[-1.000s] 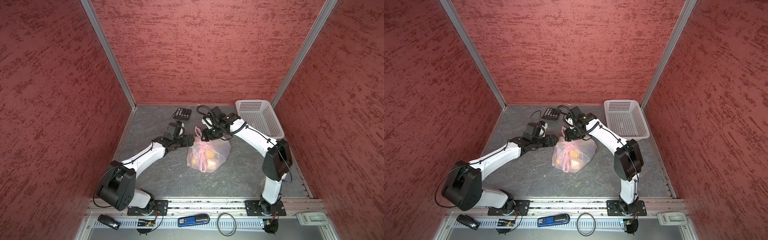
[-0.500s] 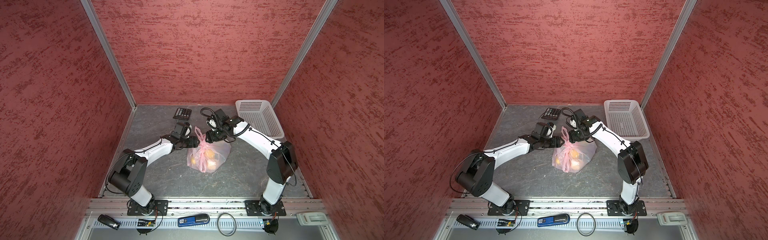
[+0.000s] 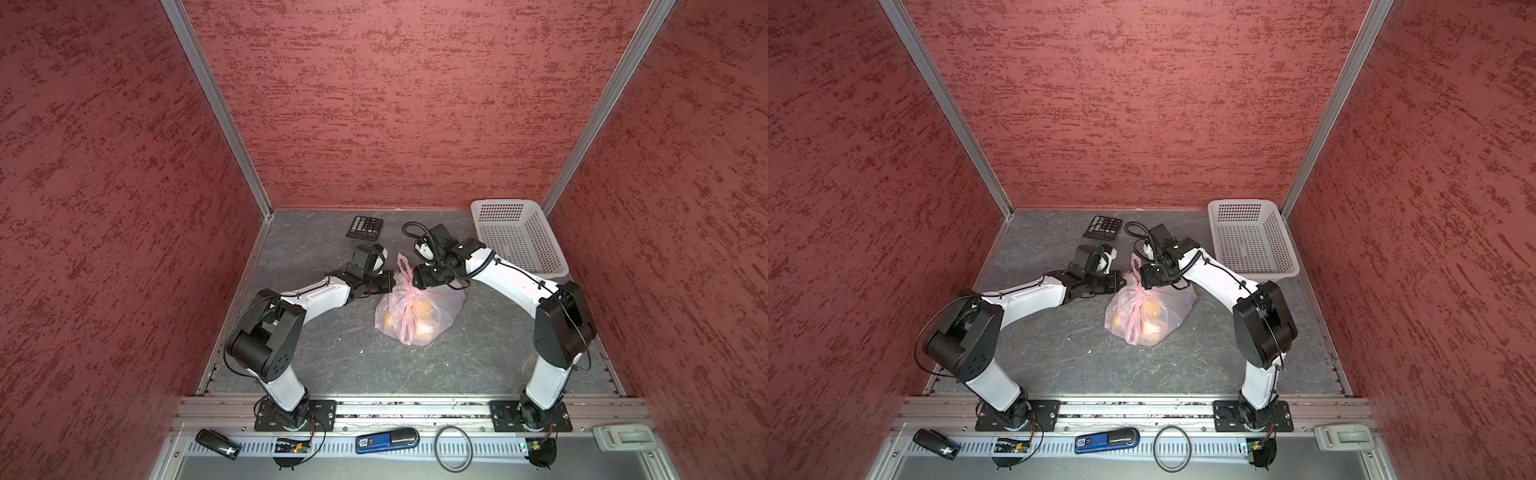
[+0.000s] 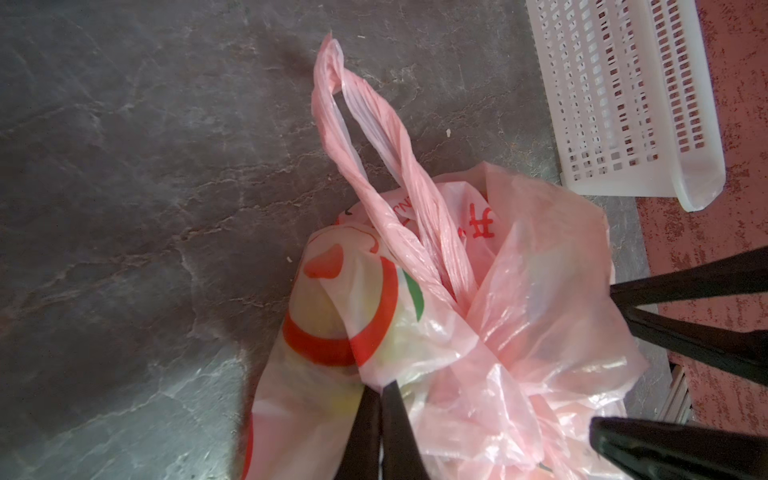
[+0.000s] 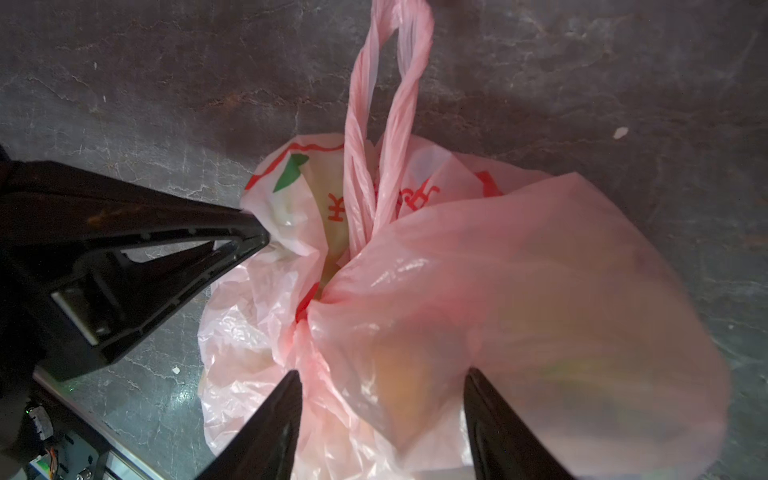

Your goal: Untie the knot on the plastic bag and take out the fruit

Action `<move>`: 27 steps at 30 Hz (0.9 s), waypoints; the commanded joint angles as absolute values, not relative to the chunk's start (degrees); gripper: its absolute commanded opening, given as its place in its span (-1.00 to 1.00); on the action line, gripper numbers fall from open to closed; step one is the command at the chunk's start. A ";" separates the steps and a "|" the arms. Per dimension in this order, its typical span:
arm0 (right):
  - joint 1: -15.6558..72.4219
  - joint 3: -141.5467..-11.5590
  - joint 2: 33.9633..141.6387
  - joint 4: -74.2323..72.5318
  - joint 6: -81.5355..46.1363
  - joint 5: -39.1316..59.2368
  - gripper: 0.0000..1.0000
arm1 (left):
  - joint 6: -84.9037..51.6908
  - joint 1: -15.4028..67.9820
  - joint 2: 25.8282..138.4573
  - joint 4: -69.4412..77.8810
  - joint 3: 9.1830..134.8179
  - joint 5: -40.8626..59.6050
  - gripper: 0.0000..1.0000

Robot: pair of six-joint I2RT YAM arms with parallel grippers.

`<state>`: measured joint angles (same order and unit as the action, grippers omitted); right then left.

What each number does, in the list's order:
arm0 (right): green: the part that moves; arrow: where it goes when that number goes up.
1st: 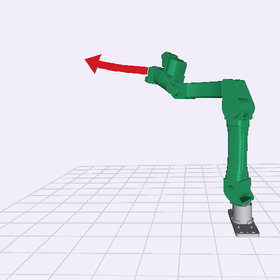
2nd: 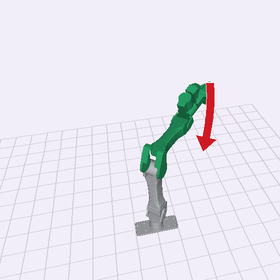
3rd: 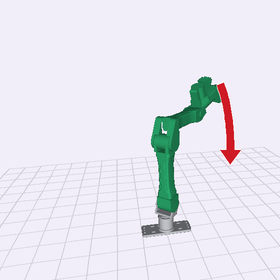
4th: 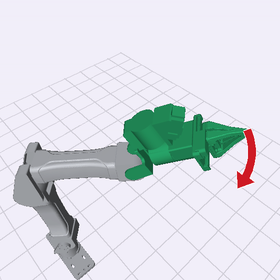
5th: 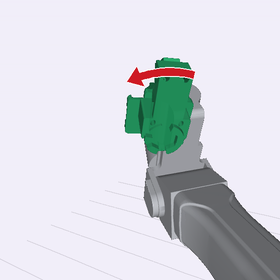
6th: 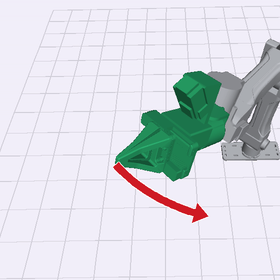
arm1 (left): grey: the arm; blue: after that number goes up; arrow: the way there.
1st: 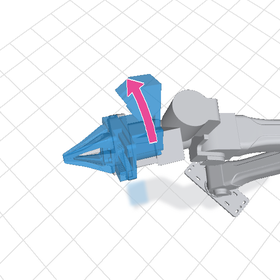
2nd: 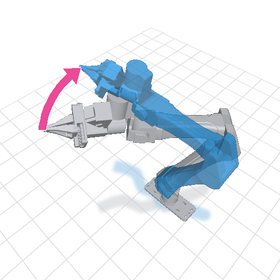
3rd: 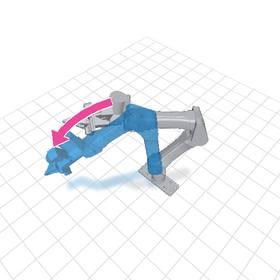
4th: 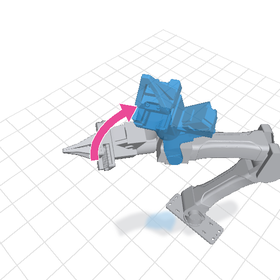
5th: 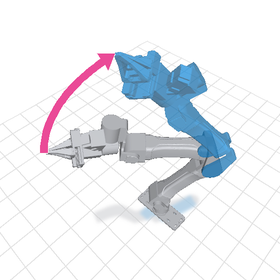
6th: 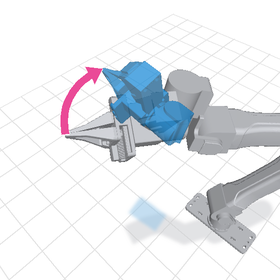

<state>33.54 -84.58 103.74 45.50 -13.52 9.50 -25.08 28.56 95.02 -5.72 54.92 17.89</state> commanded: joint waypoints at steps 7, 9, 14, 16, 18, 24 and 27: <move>33.22 -82.24 101.75 40.61 -14.37 7.62 -0.02 | -23.84 28.75 86.98 -3.91 52.88 16.93 -1.00; 33.22 -81.83 101.70 39.42 -14.90 8.54 -0.28 | -23.68 28.66 86.55 -4.09 52.69 16.88 -1.00; 33.22 -82.08 101.18 38.92 -15.14 9.21 -0.94 | -23.38 28.48 86.28 -5.27 52.84 16.21 -1.00; 33.20 -82.09 100.52 39.32 -14.90 8.58 -1.00 | -23.21 28.22 85.39 -5.79 52.57 14.71 -1.00; 33.00 -82.02 99.70 40.02 -14.46 8.05 -1.00 | -22.96 27.46 84.31 -6.72 52.13 13.50 -1.00; 29.09 -79.70 95.17 41.38 -15.25 6.71 -1.00 | -21.11 23.53 81.12 -9.47 50.44 12.25 -1.00; 25.01 -76.48 92.24 39.82 -17.32 8.35 -1.00 | -20.10 21.54 79.93 -10.51 49.35 11.80 -1.00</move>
<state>28.58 -78.52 95.42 40.25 -15.27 8.86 -22.22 23.20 81.45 -8.69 50.46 13.80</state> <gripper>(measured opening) 0.042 0.045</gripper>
